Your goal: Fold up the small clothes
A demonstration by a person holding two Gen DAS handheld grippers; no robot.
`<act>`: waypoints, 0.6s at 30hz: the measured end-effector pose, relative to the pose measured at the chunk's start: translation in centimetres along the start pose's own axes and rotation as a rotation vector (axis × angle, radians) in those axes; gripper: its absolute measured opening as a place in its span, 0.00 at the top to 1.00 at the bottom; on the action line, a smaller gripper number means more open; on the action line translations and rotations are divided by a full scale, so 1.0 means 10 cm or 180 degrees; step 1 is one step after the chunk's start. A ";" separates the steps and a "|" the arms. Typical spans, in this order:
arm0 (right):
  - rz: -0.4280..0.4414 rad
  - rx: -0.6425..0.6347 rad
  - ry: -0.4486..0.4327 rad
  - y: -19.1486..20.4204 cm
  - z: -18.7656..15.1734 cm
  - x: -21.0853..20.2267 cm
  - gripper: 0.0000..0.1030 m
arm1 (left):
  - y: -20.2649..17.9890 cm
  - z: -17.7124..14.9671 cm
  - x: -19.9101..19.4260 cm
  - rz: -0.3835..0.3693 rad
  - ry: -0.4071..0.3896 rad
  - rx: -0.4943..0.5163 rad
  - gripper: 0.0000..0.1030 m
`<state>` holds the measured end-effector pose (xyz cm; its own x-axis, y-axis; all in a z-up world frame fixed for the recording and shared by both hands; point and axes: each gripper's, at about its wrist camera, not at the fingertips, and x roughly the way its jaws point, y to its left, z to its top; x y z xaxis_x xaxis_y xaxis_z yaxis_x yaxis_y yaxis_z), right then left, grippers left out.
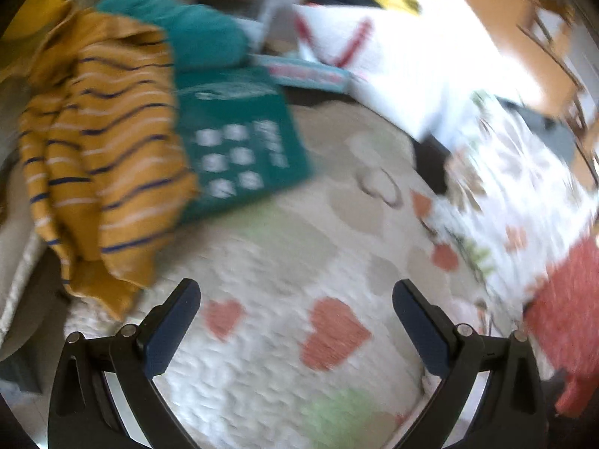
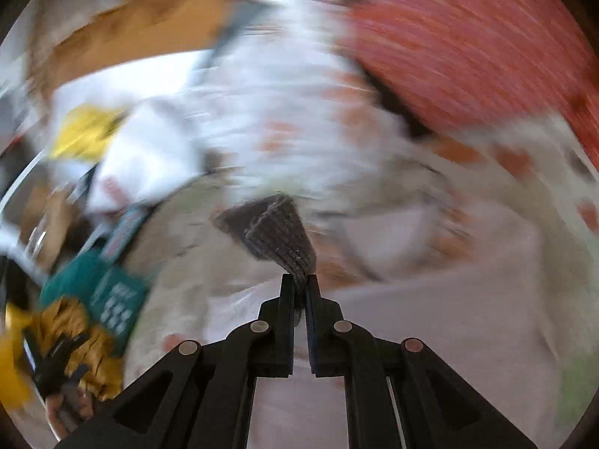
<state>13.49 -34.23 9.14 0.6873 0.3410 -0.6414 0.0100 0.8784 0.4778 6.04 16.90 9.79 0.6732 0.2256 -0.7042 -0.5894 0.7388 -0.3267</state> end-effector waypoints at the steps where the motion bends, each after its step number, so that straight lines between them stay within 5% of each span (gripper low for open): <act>1: -0.0116 0.0146 0.0059 -0.27 -0.01 0.01 0.94 | -0.09 -0.03 0.02 -0.0030 0.0029 0.0064 0.01; 6: -0.0702 0.0655 0.0267 -1.29 -0.18 0.13 0.90 | -0.58 -0.24 0.13 -0.0160 0.0210 0.0346 0.01; 9: -0.0707 0.0657 0.0240 -1.54 -0.21 0.00 0.90 | -0.86 -0.39 0.24 -0.0301 0.0391 0.0498 0.01; 15: -0.0777 -0.0272 0.0066 -1.18 -0.10 -0.16 0.82 | -1.42 -0.70 0.52 -0.0535 0.0766 0.0862 0.01; 17: -0.0699 -0.0586 0.0094 -0.92 -0.07 -0.06 0.66 | -1.53 -0.78 0.58 -0.0538 0.0837 0.0967 0.01; 18: -0.0660 -0.0703 0.0120 -0.81 -0.06 -0.01 0.66 | -1.57 -0.80 0.60 -0.0512 0.0842 0.1000 0.01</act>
<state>12.90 -41.15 5.00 0.6596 0.1554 -0.7353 -0.0137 0.9807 0.1950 15.80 1.61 5.65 0.5836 -0.0481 -0.8106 -0.2946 0.9177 -0.2665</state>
